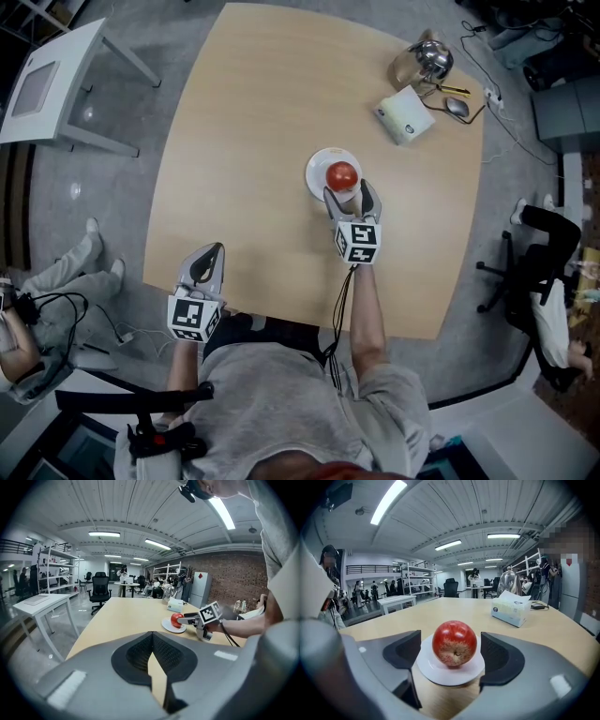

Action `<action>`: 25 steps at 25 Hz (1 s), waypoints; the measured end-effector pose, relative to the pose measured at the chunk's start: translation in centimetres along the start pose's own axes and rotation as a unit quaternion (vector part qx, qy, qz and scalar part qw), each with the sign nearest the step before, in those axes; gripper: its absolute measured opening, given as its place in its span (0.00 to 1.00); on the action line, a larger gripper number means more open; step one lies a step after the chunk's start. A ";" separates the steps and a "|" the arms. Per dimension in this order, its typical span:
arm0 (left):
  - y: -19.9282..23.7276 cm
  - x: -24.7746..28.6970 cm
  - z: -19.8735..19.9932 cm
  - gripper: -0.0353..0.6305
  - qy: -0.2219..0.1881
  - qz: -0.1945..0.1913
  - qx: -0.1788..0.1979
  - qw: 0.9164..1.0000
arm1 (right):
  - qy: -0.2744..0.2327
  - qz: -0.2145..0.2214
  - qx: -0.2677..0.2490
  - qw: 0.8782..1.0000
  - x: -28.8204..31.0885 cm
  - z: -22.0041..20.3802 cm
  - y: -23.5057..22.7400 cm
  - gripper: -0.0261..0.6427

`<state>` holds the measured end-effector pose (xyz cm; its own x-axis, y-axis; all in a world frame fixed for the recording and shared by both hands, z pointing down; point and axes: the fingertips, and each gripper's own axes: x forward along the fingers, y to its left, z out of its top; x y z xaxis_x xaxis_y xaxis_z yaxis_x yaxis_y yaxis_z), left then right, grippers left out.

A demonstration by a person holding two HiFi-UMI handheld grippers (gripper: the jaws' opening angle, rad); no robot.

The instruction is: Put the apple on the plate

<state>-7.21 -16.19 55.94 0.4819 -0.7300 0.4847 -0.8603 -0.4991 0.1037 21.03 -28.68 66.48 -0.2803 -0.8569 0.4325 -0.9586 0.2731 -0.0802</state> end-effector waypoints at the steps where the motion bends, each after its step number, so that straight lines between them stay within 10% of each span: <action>1: -0.1 -0.1 0.1 0.08 -0.002 -0.001 0.001 1.000 | -0.003 -0.002 -0.001 1.000 -0.3 0.2 0.0 0.63; 25: -1.9 -4.0 3.0 0.08 -0.073 -0.045 0.029 0.996 | -0.066 -0.030 -0.016 0.997 -11.2 6.0 4.0 0.57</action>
<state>-7.03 -13.72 51.16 0.5796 -0.7387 0.3440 -0.8034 -0.5887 0.0895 20.02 -20.56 55.94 -0.2280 -0.9220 0.3128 -0.9726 0.2309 -0.0285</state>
